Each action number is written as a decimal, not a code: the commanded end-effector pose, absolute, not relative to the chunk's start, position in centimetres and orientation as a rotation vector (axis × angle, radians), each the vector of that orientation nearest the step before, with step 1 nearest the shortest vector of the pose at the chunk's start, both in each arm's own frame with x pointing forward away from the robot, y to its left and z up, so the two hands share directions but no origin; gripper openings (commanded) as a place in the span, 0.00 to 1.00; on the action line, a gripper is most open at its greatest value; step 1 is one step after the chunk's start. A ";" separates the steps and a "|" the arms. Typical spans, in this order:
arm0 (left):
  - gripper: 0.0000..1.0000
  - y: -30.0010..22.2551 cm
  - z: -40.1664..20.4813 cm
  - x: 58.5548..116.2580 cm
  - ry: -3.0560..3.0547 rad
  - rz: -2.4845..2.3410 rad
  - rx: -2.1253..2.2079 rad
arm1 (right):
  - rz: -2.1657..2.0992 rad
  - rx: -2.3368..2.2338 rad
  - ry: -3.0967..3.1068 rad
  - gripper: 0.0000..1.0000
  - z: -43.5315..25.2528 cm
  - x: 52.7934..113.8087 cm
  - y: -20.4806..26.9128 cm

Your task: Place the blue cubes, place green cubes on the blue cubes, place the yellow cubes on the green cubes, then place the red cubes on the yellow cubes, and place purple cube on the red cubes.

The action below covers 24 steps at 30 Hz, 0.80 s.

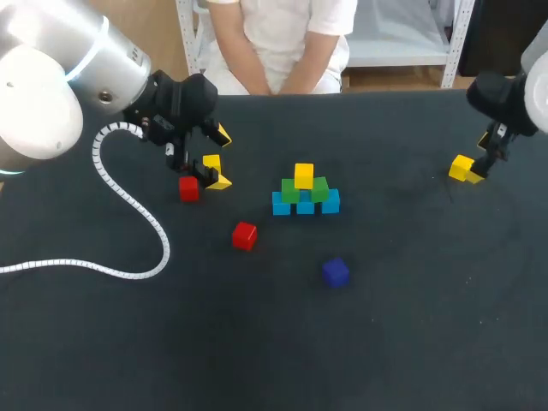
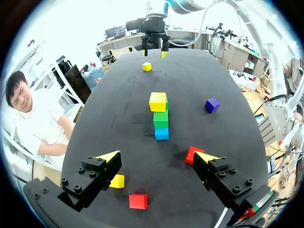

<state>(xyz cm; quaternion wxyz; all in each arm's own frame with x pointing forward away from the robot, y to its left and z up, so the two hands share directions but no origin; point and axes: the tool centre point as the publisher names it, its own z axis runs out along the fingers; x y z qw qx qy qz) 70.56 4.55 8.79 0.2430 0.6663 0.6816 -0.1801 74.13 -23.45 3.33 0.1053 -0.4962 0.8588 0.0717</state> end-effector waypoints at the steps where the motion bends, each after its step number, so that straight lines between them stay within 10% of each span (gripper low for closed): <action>1: 1.00 4.6 8.8 70.6 1.860 -0.494 1.822 | 0.208 -1.461 2.560 1.00 2.3 75.0 -23.5; 24: 1.00 4.6 8.8 70.6 1.860 -0.494 1.822 | 0.247 -1.486 2.580 1.00 1.2 74.7 -23.6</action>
